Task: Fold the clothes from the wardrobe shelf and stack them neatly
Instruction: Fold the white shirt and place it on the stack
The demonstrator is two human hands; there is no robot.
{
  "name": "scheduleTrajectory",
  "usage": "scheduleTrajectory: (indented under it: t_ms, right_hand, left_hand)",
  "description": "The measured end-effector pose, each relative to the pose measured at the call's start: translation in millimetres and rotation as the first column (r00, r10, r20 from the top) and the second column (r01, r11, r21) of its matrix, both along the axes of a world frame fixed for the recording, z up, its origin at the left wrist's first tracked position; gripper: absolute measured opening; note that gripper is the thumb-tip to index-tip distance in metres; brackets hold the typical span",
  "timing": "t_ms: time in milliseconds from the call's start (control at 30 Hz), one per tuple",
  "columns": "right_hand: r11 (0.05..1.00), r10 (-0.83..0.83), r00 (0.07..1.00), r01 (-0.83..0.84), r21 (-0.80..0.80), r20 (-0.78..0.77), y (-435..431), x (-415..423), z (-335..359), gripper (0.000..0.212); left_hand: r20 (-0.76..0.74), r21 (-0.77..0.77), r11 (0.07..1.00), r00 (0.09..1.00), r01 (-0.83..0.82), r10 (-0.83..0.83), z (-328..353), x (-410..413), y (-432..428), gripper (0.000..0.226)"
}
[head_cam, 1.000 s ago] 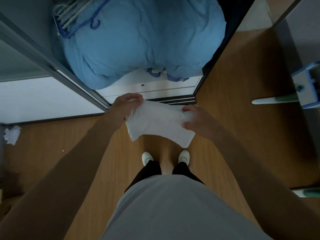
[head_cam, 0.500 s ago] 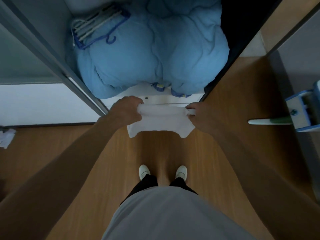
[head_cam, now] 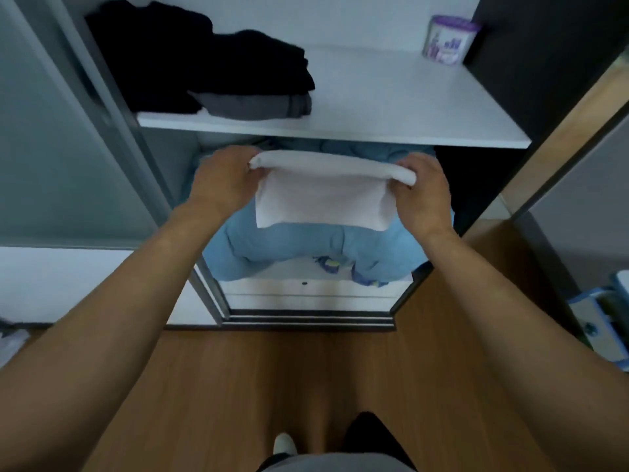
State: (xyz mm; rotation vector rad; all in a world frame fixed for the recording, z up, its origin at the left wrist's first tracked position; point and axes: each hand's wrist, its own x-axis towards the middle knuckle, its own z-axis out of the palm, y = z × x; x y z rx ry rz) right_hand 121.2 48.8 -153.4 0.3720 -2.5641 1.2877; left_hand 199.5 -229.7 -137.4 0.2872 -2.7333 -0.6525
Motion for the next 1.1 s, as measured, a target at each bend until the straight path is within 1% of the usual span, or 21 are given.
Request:
scheduleTrajectory:
  t_ms: [67,133,200,300,367,400,467,500,533,600,667,700,733,767,833,867,900,967,1000,1033,1100]
  right_hand:
    - [0.933,0.091,0.982,-0.026,-0.359,0.164,-14,-11,28,0.004]
    - [0.835,0.201,0.948,-0.034,-0.550,0.247,-26,-25,50,0.015]
    - [0.793,0.273,0.931,-0.075,-0.604,0.243,-37,-44,67,0.027]
    - [0.736,0.376,0.911,-0.181,-0.653,0.171,-58,-74,90,0.017]
    - [0.699,0.421,0.899,-0.236,-0.675,0.122,-72,-98,104,0.016]
    - [0.694,0.431,0.897,-0.258,-0.673,0.101,-78,-112,111,0.017]
    - [0.766,0.411,0.910,-0.306,-0.565,0.063,-90,-143,121,0.021]
    - [0.810,0.398,0.917,-0.333,-0.483,0.036,-96,-160,126,0.023]
    - [0.833,0.402,0.916,-0.366,-0.415,-0.001,-104,-176,131,0.024]
    - [0.827,0.456,0.884,-0.463,-0.317,-0.103,-123,-209,142,0.026]
    - [0.799,0.533,0.823,-0.566,-0.203,-0.197,-147,-242,144,0.023]
    - [0.795,0.563,0.793,-0.597,-0.109,-0.235,-159,-257,140,0.025]
    - [0.790,0.595,0.767,-0.613,-0.001,-0.239,-168,-271,133,0.035]
    - [0.770,0.636,0.749,-0.629,0.101,-0.185,-174,-283,124,0.050]
    - [0.654,0.711,0.698,-0.701,0.286,0.087,-179,-299,100,0.073]
    - [0.595,0.704,0.679,-0.724,0.349,0.207,-180,-303,88,0.077]
    - [0.599,0.677,0.692,-0.715,0.360,0.249,-181,-307,78,0.075]
    - [0.759,0.587,0.798,-0.601,0.252,0.136,-191,-307,69,0.057]
    - [0.826,0.526,0.850,-0.520,0.218,0.034,-198,-307,70,0.047]
    - [0.863,0.477,0.877,-0.457,0.213,-0.050,-207,-306,71,0.039]
    - [0.871,0.463,0.875,-0.418,0.258,-0.145,-229,-302,77,0.035]
  left_hand:
    - [-0.096,0.252,0.968,0.995,0.014,0.010,22,-14,-9,0.015]
    - [-0.156,0.582,0.810,0.987,0.073,0.024,39,-29,-18,0.014]
    - [-0.220,0.736,0.660,0.975,0.150,0.024,54,-44,-27,0.014]
    - [-0.305,0.793,0.569,0.951,0.220,0.057,76,-66,-41,0.016]
    - [-0.330,0.867,0.415,0.942,0.274,0.068,91,-83,-54,0.022]
    - [-0.338,0.899,0.317,0.939,0.304,0.058,100,-93,-63,0.025]
    - [-0.342,0.926,0.192,0.938,0.326,0.055,118,-116,-82,0.032]
    - [-0.342,0.925,0.199,0.938,0.324,0.060,128,-128,-92,0.034]
    - [-0.338,0.916,0.252,0.939,0.312,0.067,137,-141,-102,0.033]
    - [-0.321,0.874,0.417,0.941,0.251,0.108,152,-167,-120,0.035]
    - [-0.351,0.793,0.585,0.912,0.169,0.212,160,-192,-135,0.019]
    - [-0.364,0.753,0.646,0.895,0.121,0.257,159,-202,-142,0.015]
    - [-0.358,0.722,0.690,0.882,0.052,0.308,155,-210,-149,0.021]
    - [-0.322,0.679,0.733,0.878,-0.045,0.353,147,-216,-157,0.026]
    - [-0.137,0.471,0.840,0.919,-0.269,0.371,121,-221,-169,0.020]
    - [-0.001,0.357,0.879,0.941,-0.317,0.340,105,-222,-172,0.016]
    - [0.102,0.283,0.902,0.945,-0.327,0.310,90,-223,-173,0.018]
    - [0.149,0.225,0.926,0.950,-0.304,0.276,73,-222,-170,0.029]
    - [0.129,0.218,0.932,0.955,-0.291,0.268,70,-225,-167,0.023]
    - [0.119,0.196,0.941,0.959,-0.277,0.257,68,-228,-164,0.010]
    - [0.135,0.121,0.961,0.963,-0.250,0.234,67,-235,-163,0.015]
